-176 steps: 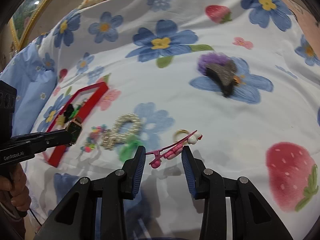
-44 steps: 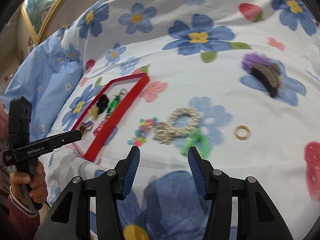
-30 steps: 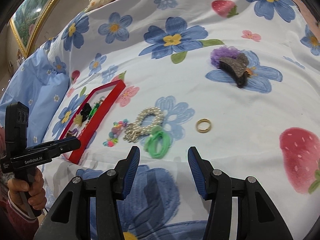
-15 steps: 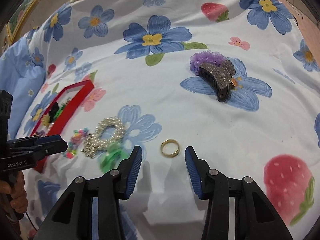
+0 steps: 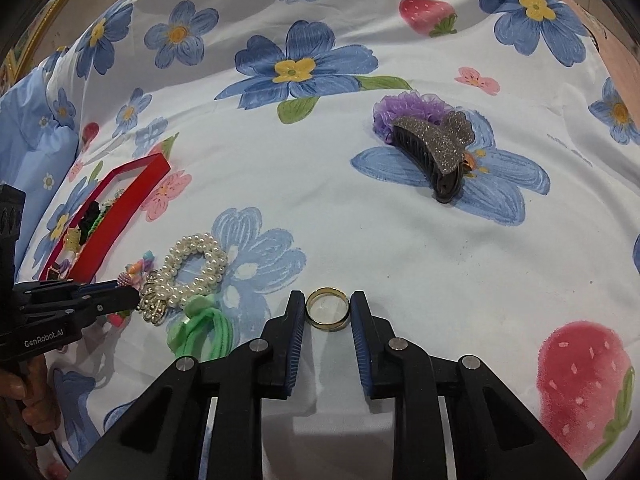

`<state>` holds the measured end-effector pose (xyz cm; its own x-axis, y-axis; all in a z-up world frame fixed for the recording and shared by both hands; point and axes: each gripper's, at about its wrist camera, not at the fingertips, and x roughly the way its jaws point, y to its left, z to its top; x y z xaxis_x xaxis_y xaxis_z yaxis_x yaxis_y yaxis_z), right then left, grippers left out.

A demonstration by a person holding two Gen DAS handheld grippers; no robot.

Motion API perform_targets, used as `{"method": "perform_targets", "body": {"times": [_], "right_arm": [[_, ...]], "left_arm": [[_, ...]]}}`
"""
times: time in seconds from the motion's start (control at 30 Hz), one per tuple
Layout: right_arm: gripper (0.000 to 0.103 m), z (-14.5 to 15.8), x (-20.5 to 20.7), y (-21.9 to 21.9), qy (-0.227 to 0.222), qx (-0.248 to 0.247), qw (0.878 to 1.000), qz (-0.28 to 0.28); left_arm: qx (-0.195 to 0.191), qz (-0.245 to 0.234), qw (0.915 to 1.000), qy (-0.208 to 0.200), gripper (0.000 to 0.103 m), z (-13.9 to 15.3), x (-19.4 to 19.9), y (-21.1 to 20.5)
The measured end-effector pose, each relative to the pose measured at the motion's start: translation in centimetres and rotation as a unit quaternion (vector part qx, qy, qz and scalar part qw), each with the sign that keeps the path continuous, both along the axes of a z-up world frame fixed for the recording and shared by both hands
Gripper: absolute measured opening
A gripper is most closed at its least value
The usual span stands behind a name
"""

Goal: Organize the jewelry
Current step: 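Move both tools back to the pile and grasp the beaded keychain and gold ring, then carry beaded keychain and gold ring into the red box and open both tools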

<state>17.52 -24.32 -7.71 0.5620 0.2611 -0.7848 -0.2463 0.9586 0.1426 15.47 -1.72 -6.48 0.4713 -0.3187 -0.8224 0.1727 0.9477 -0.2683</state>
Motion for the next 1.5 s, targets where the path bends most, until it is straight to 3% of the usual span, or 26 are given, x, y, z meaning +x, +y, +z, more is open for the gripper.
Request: {"method": "perform_targets", "body": {"times": [0.7, 1.1, 1.5], "right_arm": [[0.023, 4.1, -3.7, 5.0, -0.020, 0.058, 0.996, 0.070], [0.023, 5.2, -5.4, 10.3, -0.018, 0.076, 0.988, 0.132], [0.023, 5.9, -6.8, 16.8, -0.015, 0.084, 0.975, 0.203]], "left_arm": [[-0.040, 0.037, 0.9970, -0.054, 0.011, 5.1, -5.6, 4.8], [-0.044, 0.090, 0.9920, -0.076, 0.011, 7.1, -9.0, 10.0], [-0.044, 0.147, 0.9847, -0.083, 0.011, 7.1, -11.0, 15.2]]}}
